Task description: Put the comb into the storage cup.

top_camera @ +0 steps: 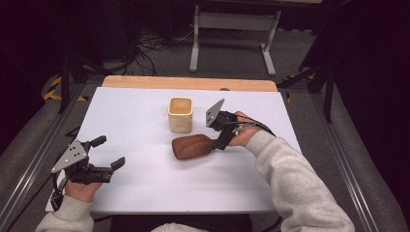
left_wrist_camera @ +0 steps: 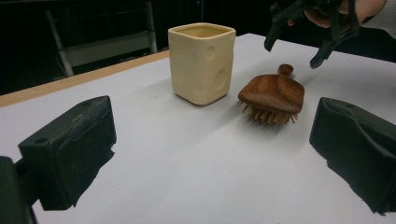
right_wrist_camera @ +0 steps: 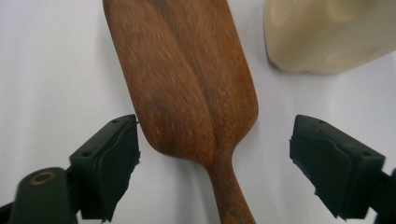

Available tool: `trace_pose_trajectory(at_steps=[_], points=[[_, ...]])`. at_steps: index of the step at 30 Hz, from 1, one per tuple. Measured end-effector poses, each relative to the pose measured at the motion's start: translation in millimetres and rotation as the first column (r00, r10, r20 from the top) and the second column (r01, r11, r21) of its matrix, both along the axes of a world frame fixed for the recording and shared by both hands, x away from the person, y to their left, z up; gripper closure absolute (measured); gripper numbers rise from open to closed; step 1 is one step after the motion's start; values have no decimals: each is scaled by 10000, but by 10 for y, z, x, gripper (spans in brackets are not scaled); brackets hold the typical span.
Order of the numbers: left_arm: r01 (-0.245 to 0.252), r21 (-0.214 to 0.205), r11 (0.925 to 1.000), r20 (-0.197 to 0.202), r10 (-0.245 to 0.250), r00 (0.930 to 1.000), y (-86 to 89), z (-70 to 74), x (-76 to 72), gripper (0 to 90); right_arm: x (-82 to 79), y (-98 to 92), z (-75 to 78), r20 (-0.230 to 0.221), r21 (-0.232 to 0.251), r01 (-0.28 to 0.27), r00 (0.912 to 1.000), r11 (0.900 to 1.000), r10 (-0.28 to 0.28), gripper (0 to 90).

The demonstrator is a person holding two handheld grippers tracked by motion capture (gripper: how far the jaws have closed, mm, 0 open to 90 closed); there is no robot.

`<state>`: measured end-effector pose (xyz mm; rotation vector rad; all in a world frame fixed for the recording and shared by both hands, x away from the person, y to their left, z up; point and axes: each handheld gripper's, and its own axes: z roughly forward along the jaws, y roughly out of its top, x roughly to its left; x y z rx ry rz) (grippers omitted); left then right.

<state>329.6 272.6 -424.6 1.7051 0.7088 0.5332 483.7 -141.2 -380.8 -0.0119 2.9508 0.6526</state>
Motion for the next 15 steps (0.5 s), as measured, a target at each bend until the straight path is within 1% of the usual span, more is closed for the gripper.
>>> trace_pose_trajectory(at_steps=[1,2,4,6,7,8,9,10,11,12,13,15], points=[[6,7,10000,-3,-6,10000,0,-2,0,14,17,7,-19,29,-264,-92,10000,9996,93,185],[12,-26,10000,21,-12,10000,2,-5,-1,14,20,11,-34,-8,-583,-33,10000,9983,32,190],[17,-2,10000,17,-17,10000,8,-7,-2,13,42,25,-64,-89,-986,-166,9998,9950,158,224],[23,-9,10000,20,-23,10000,9,-10,-2,14,44,38,-85,-187,-1222,-293,9995,9921,272,249],[12,18,10000,-8,-12,10000,12,-11,-5,14,44,38,-85,-187,-1222,-293,9995,9921,272,249],[-16,0,10000,-20,16,10000,12,-14,-7,14,59,45,-106,-154,-1369,-363,9993,9899,345,252],[-23,16,10000,-36,23,10000,16,-14,-9,14,86,50,-138,-254,-1655,-386,9991,9855,349,276],[-32,30,10000,-48,32,10000,18,-13,-12,14,86,50,-138,-254,-1655,-386,9991,9855,349,276],[-25,-26,10000,-14,25,10000,16,-15,-16,14,105,55,-168,-293,-1985,-411,9989,9792,360,296],[-26,-27,10000,-9,26,10000,15,-15,-17,14,109,58,-178,-375,-2129,-378,9988,9763,305,311],[-26,-27,10000,-9,26,10000,15,-15,-17,14,123,60,-187,-370,-2172,-486,9985,9749,415,320],[-19,-8,10000,-5,19,10000,18,-17,-15,14,131,65,-201,-394,-2182,-516,9983,9745,440,322]])
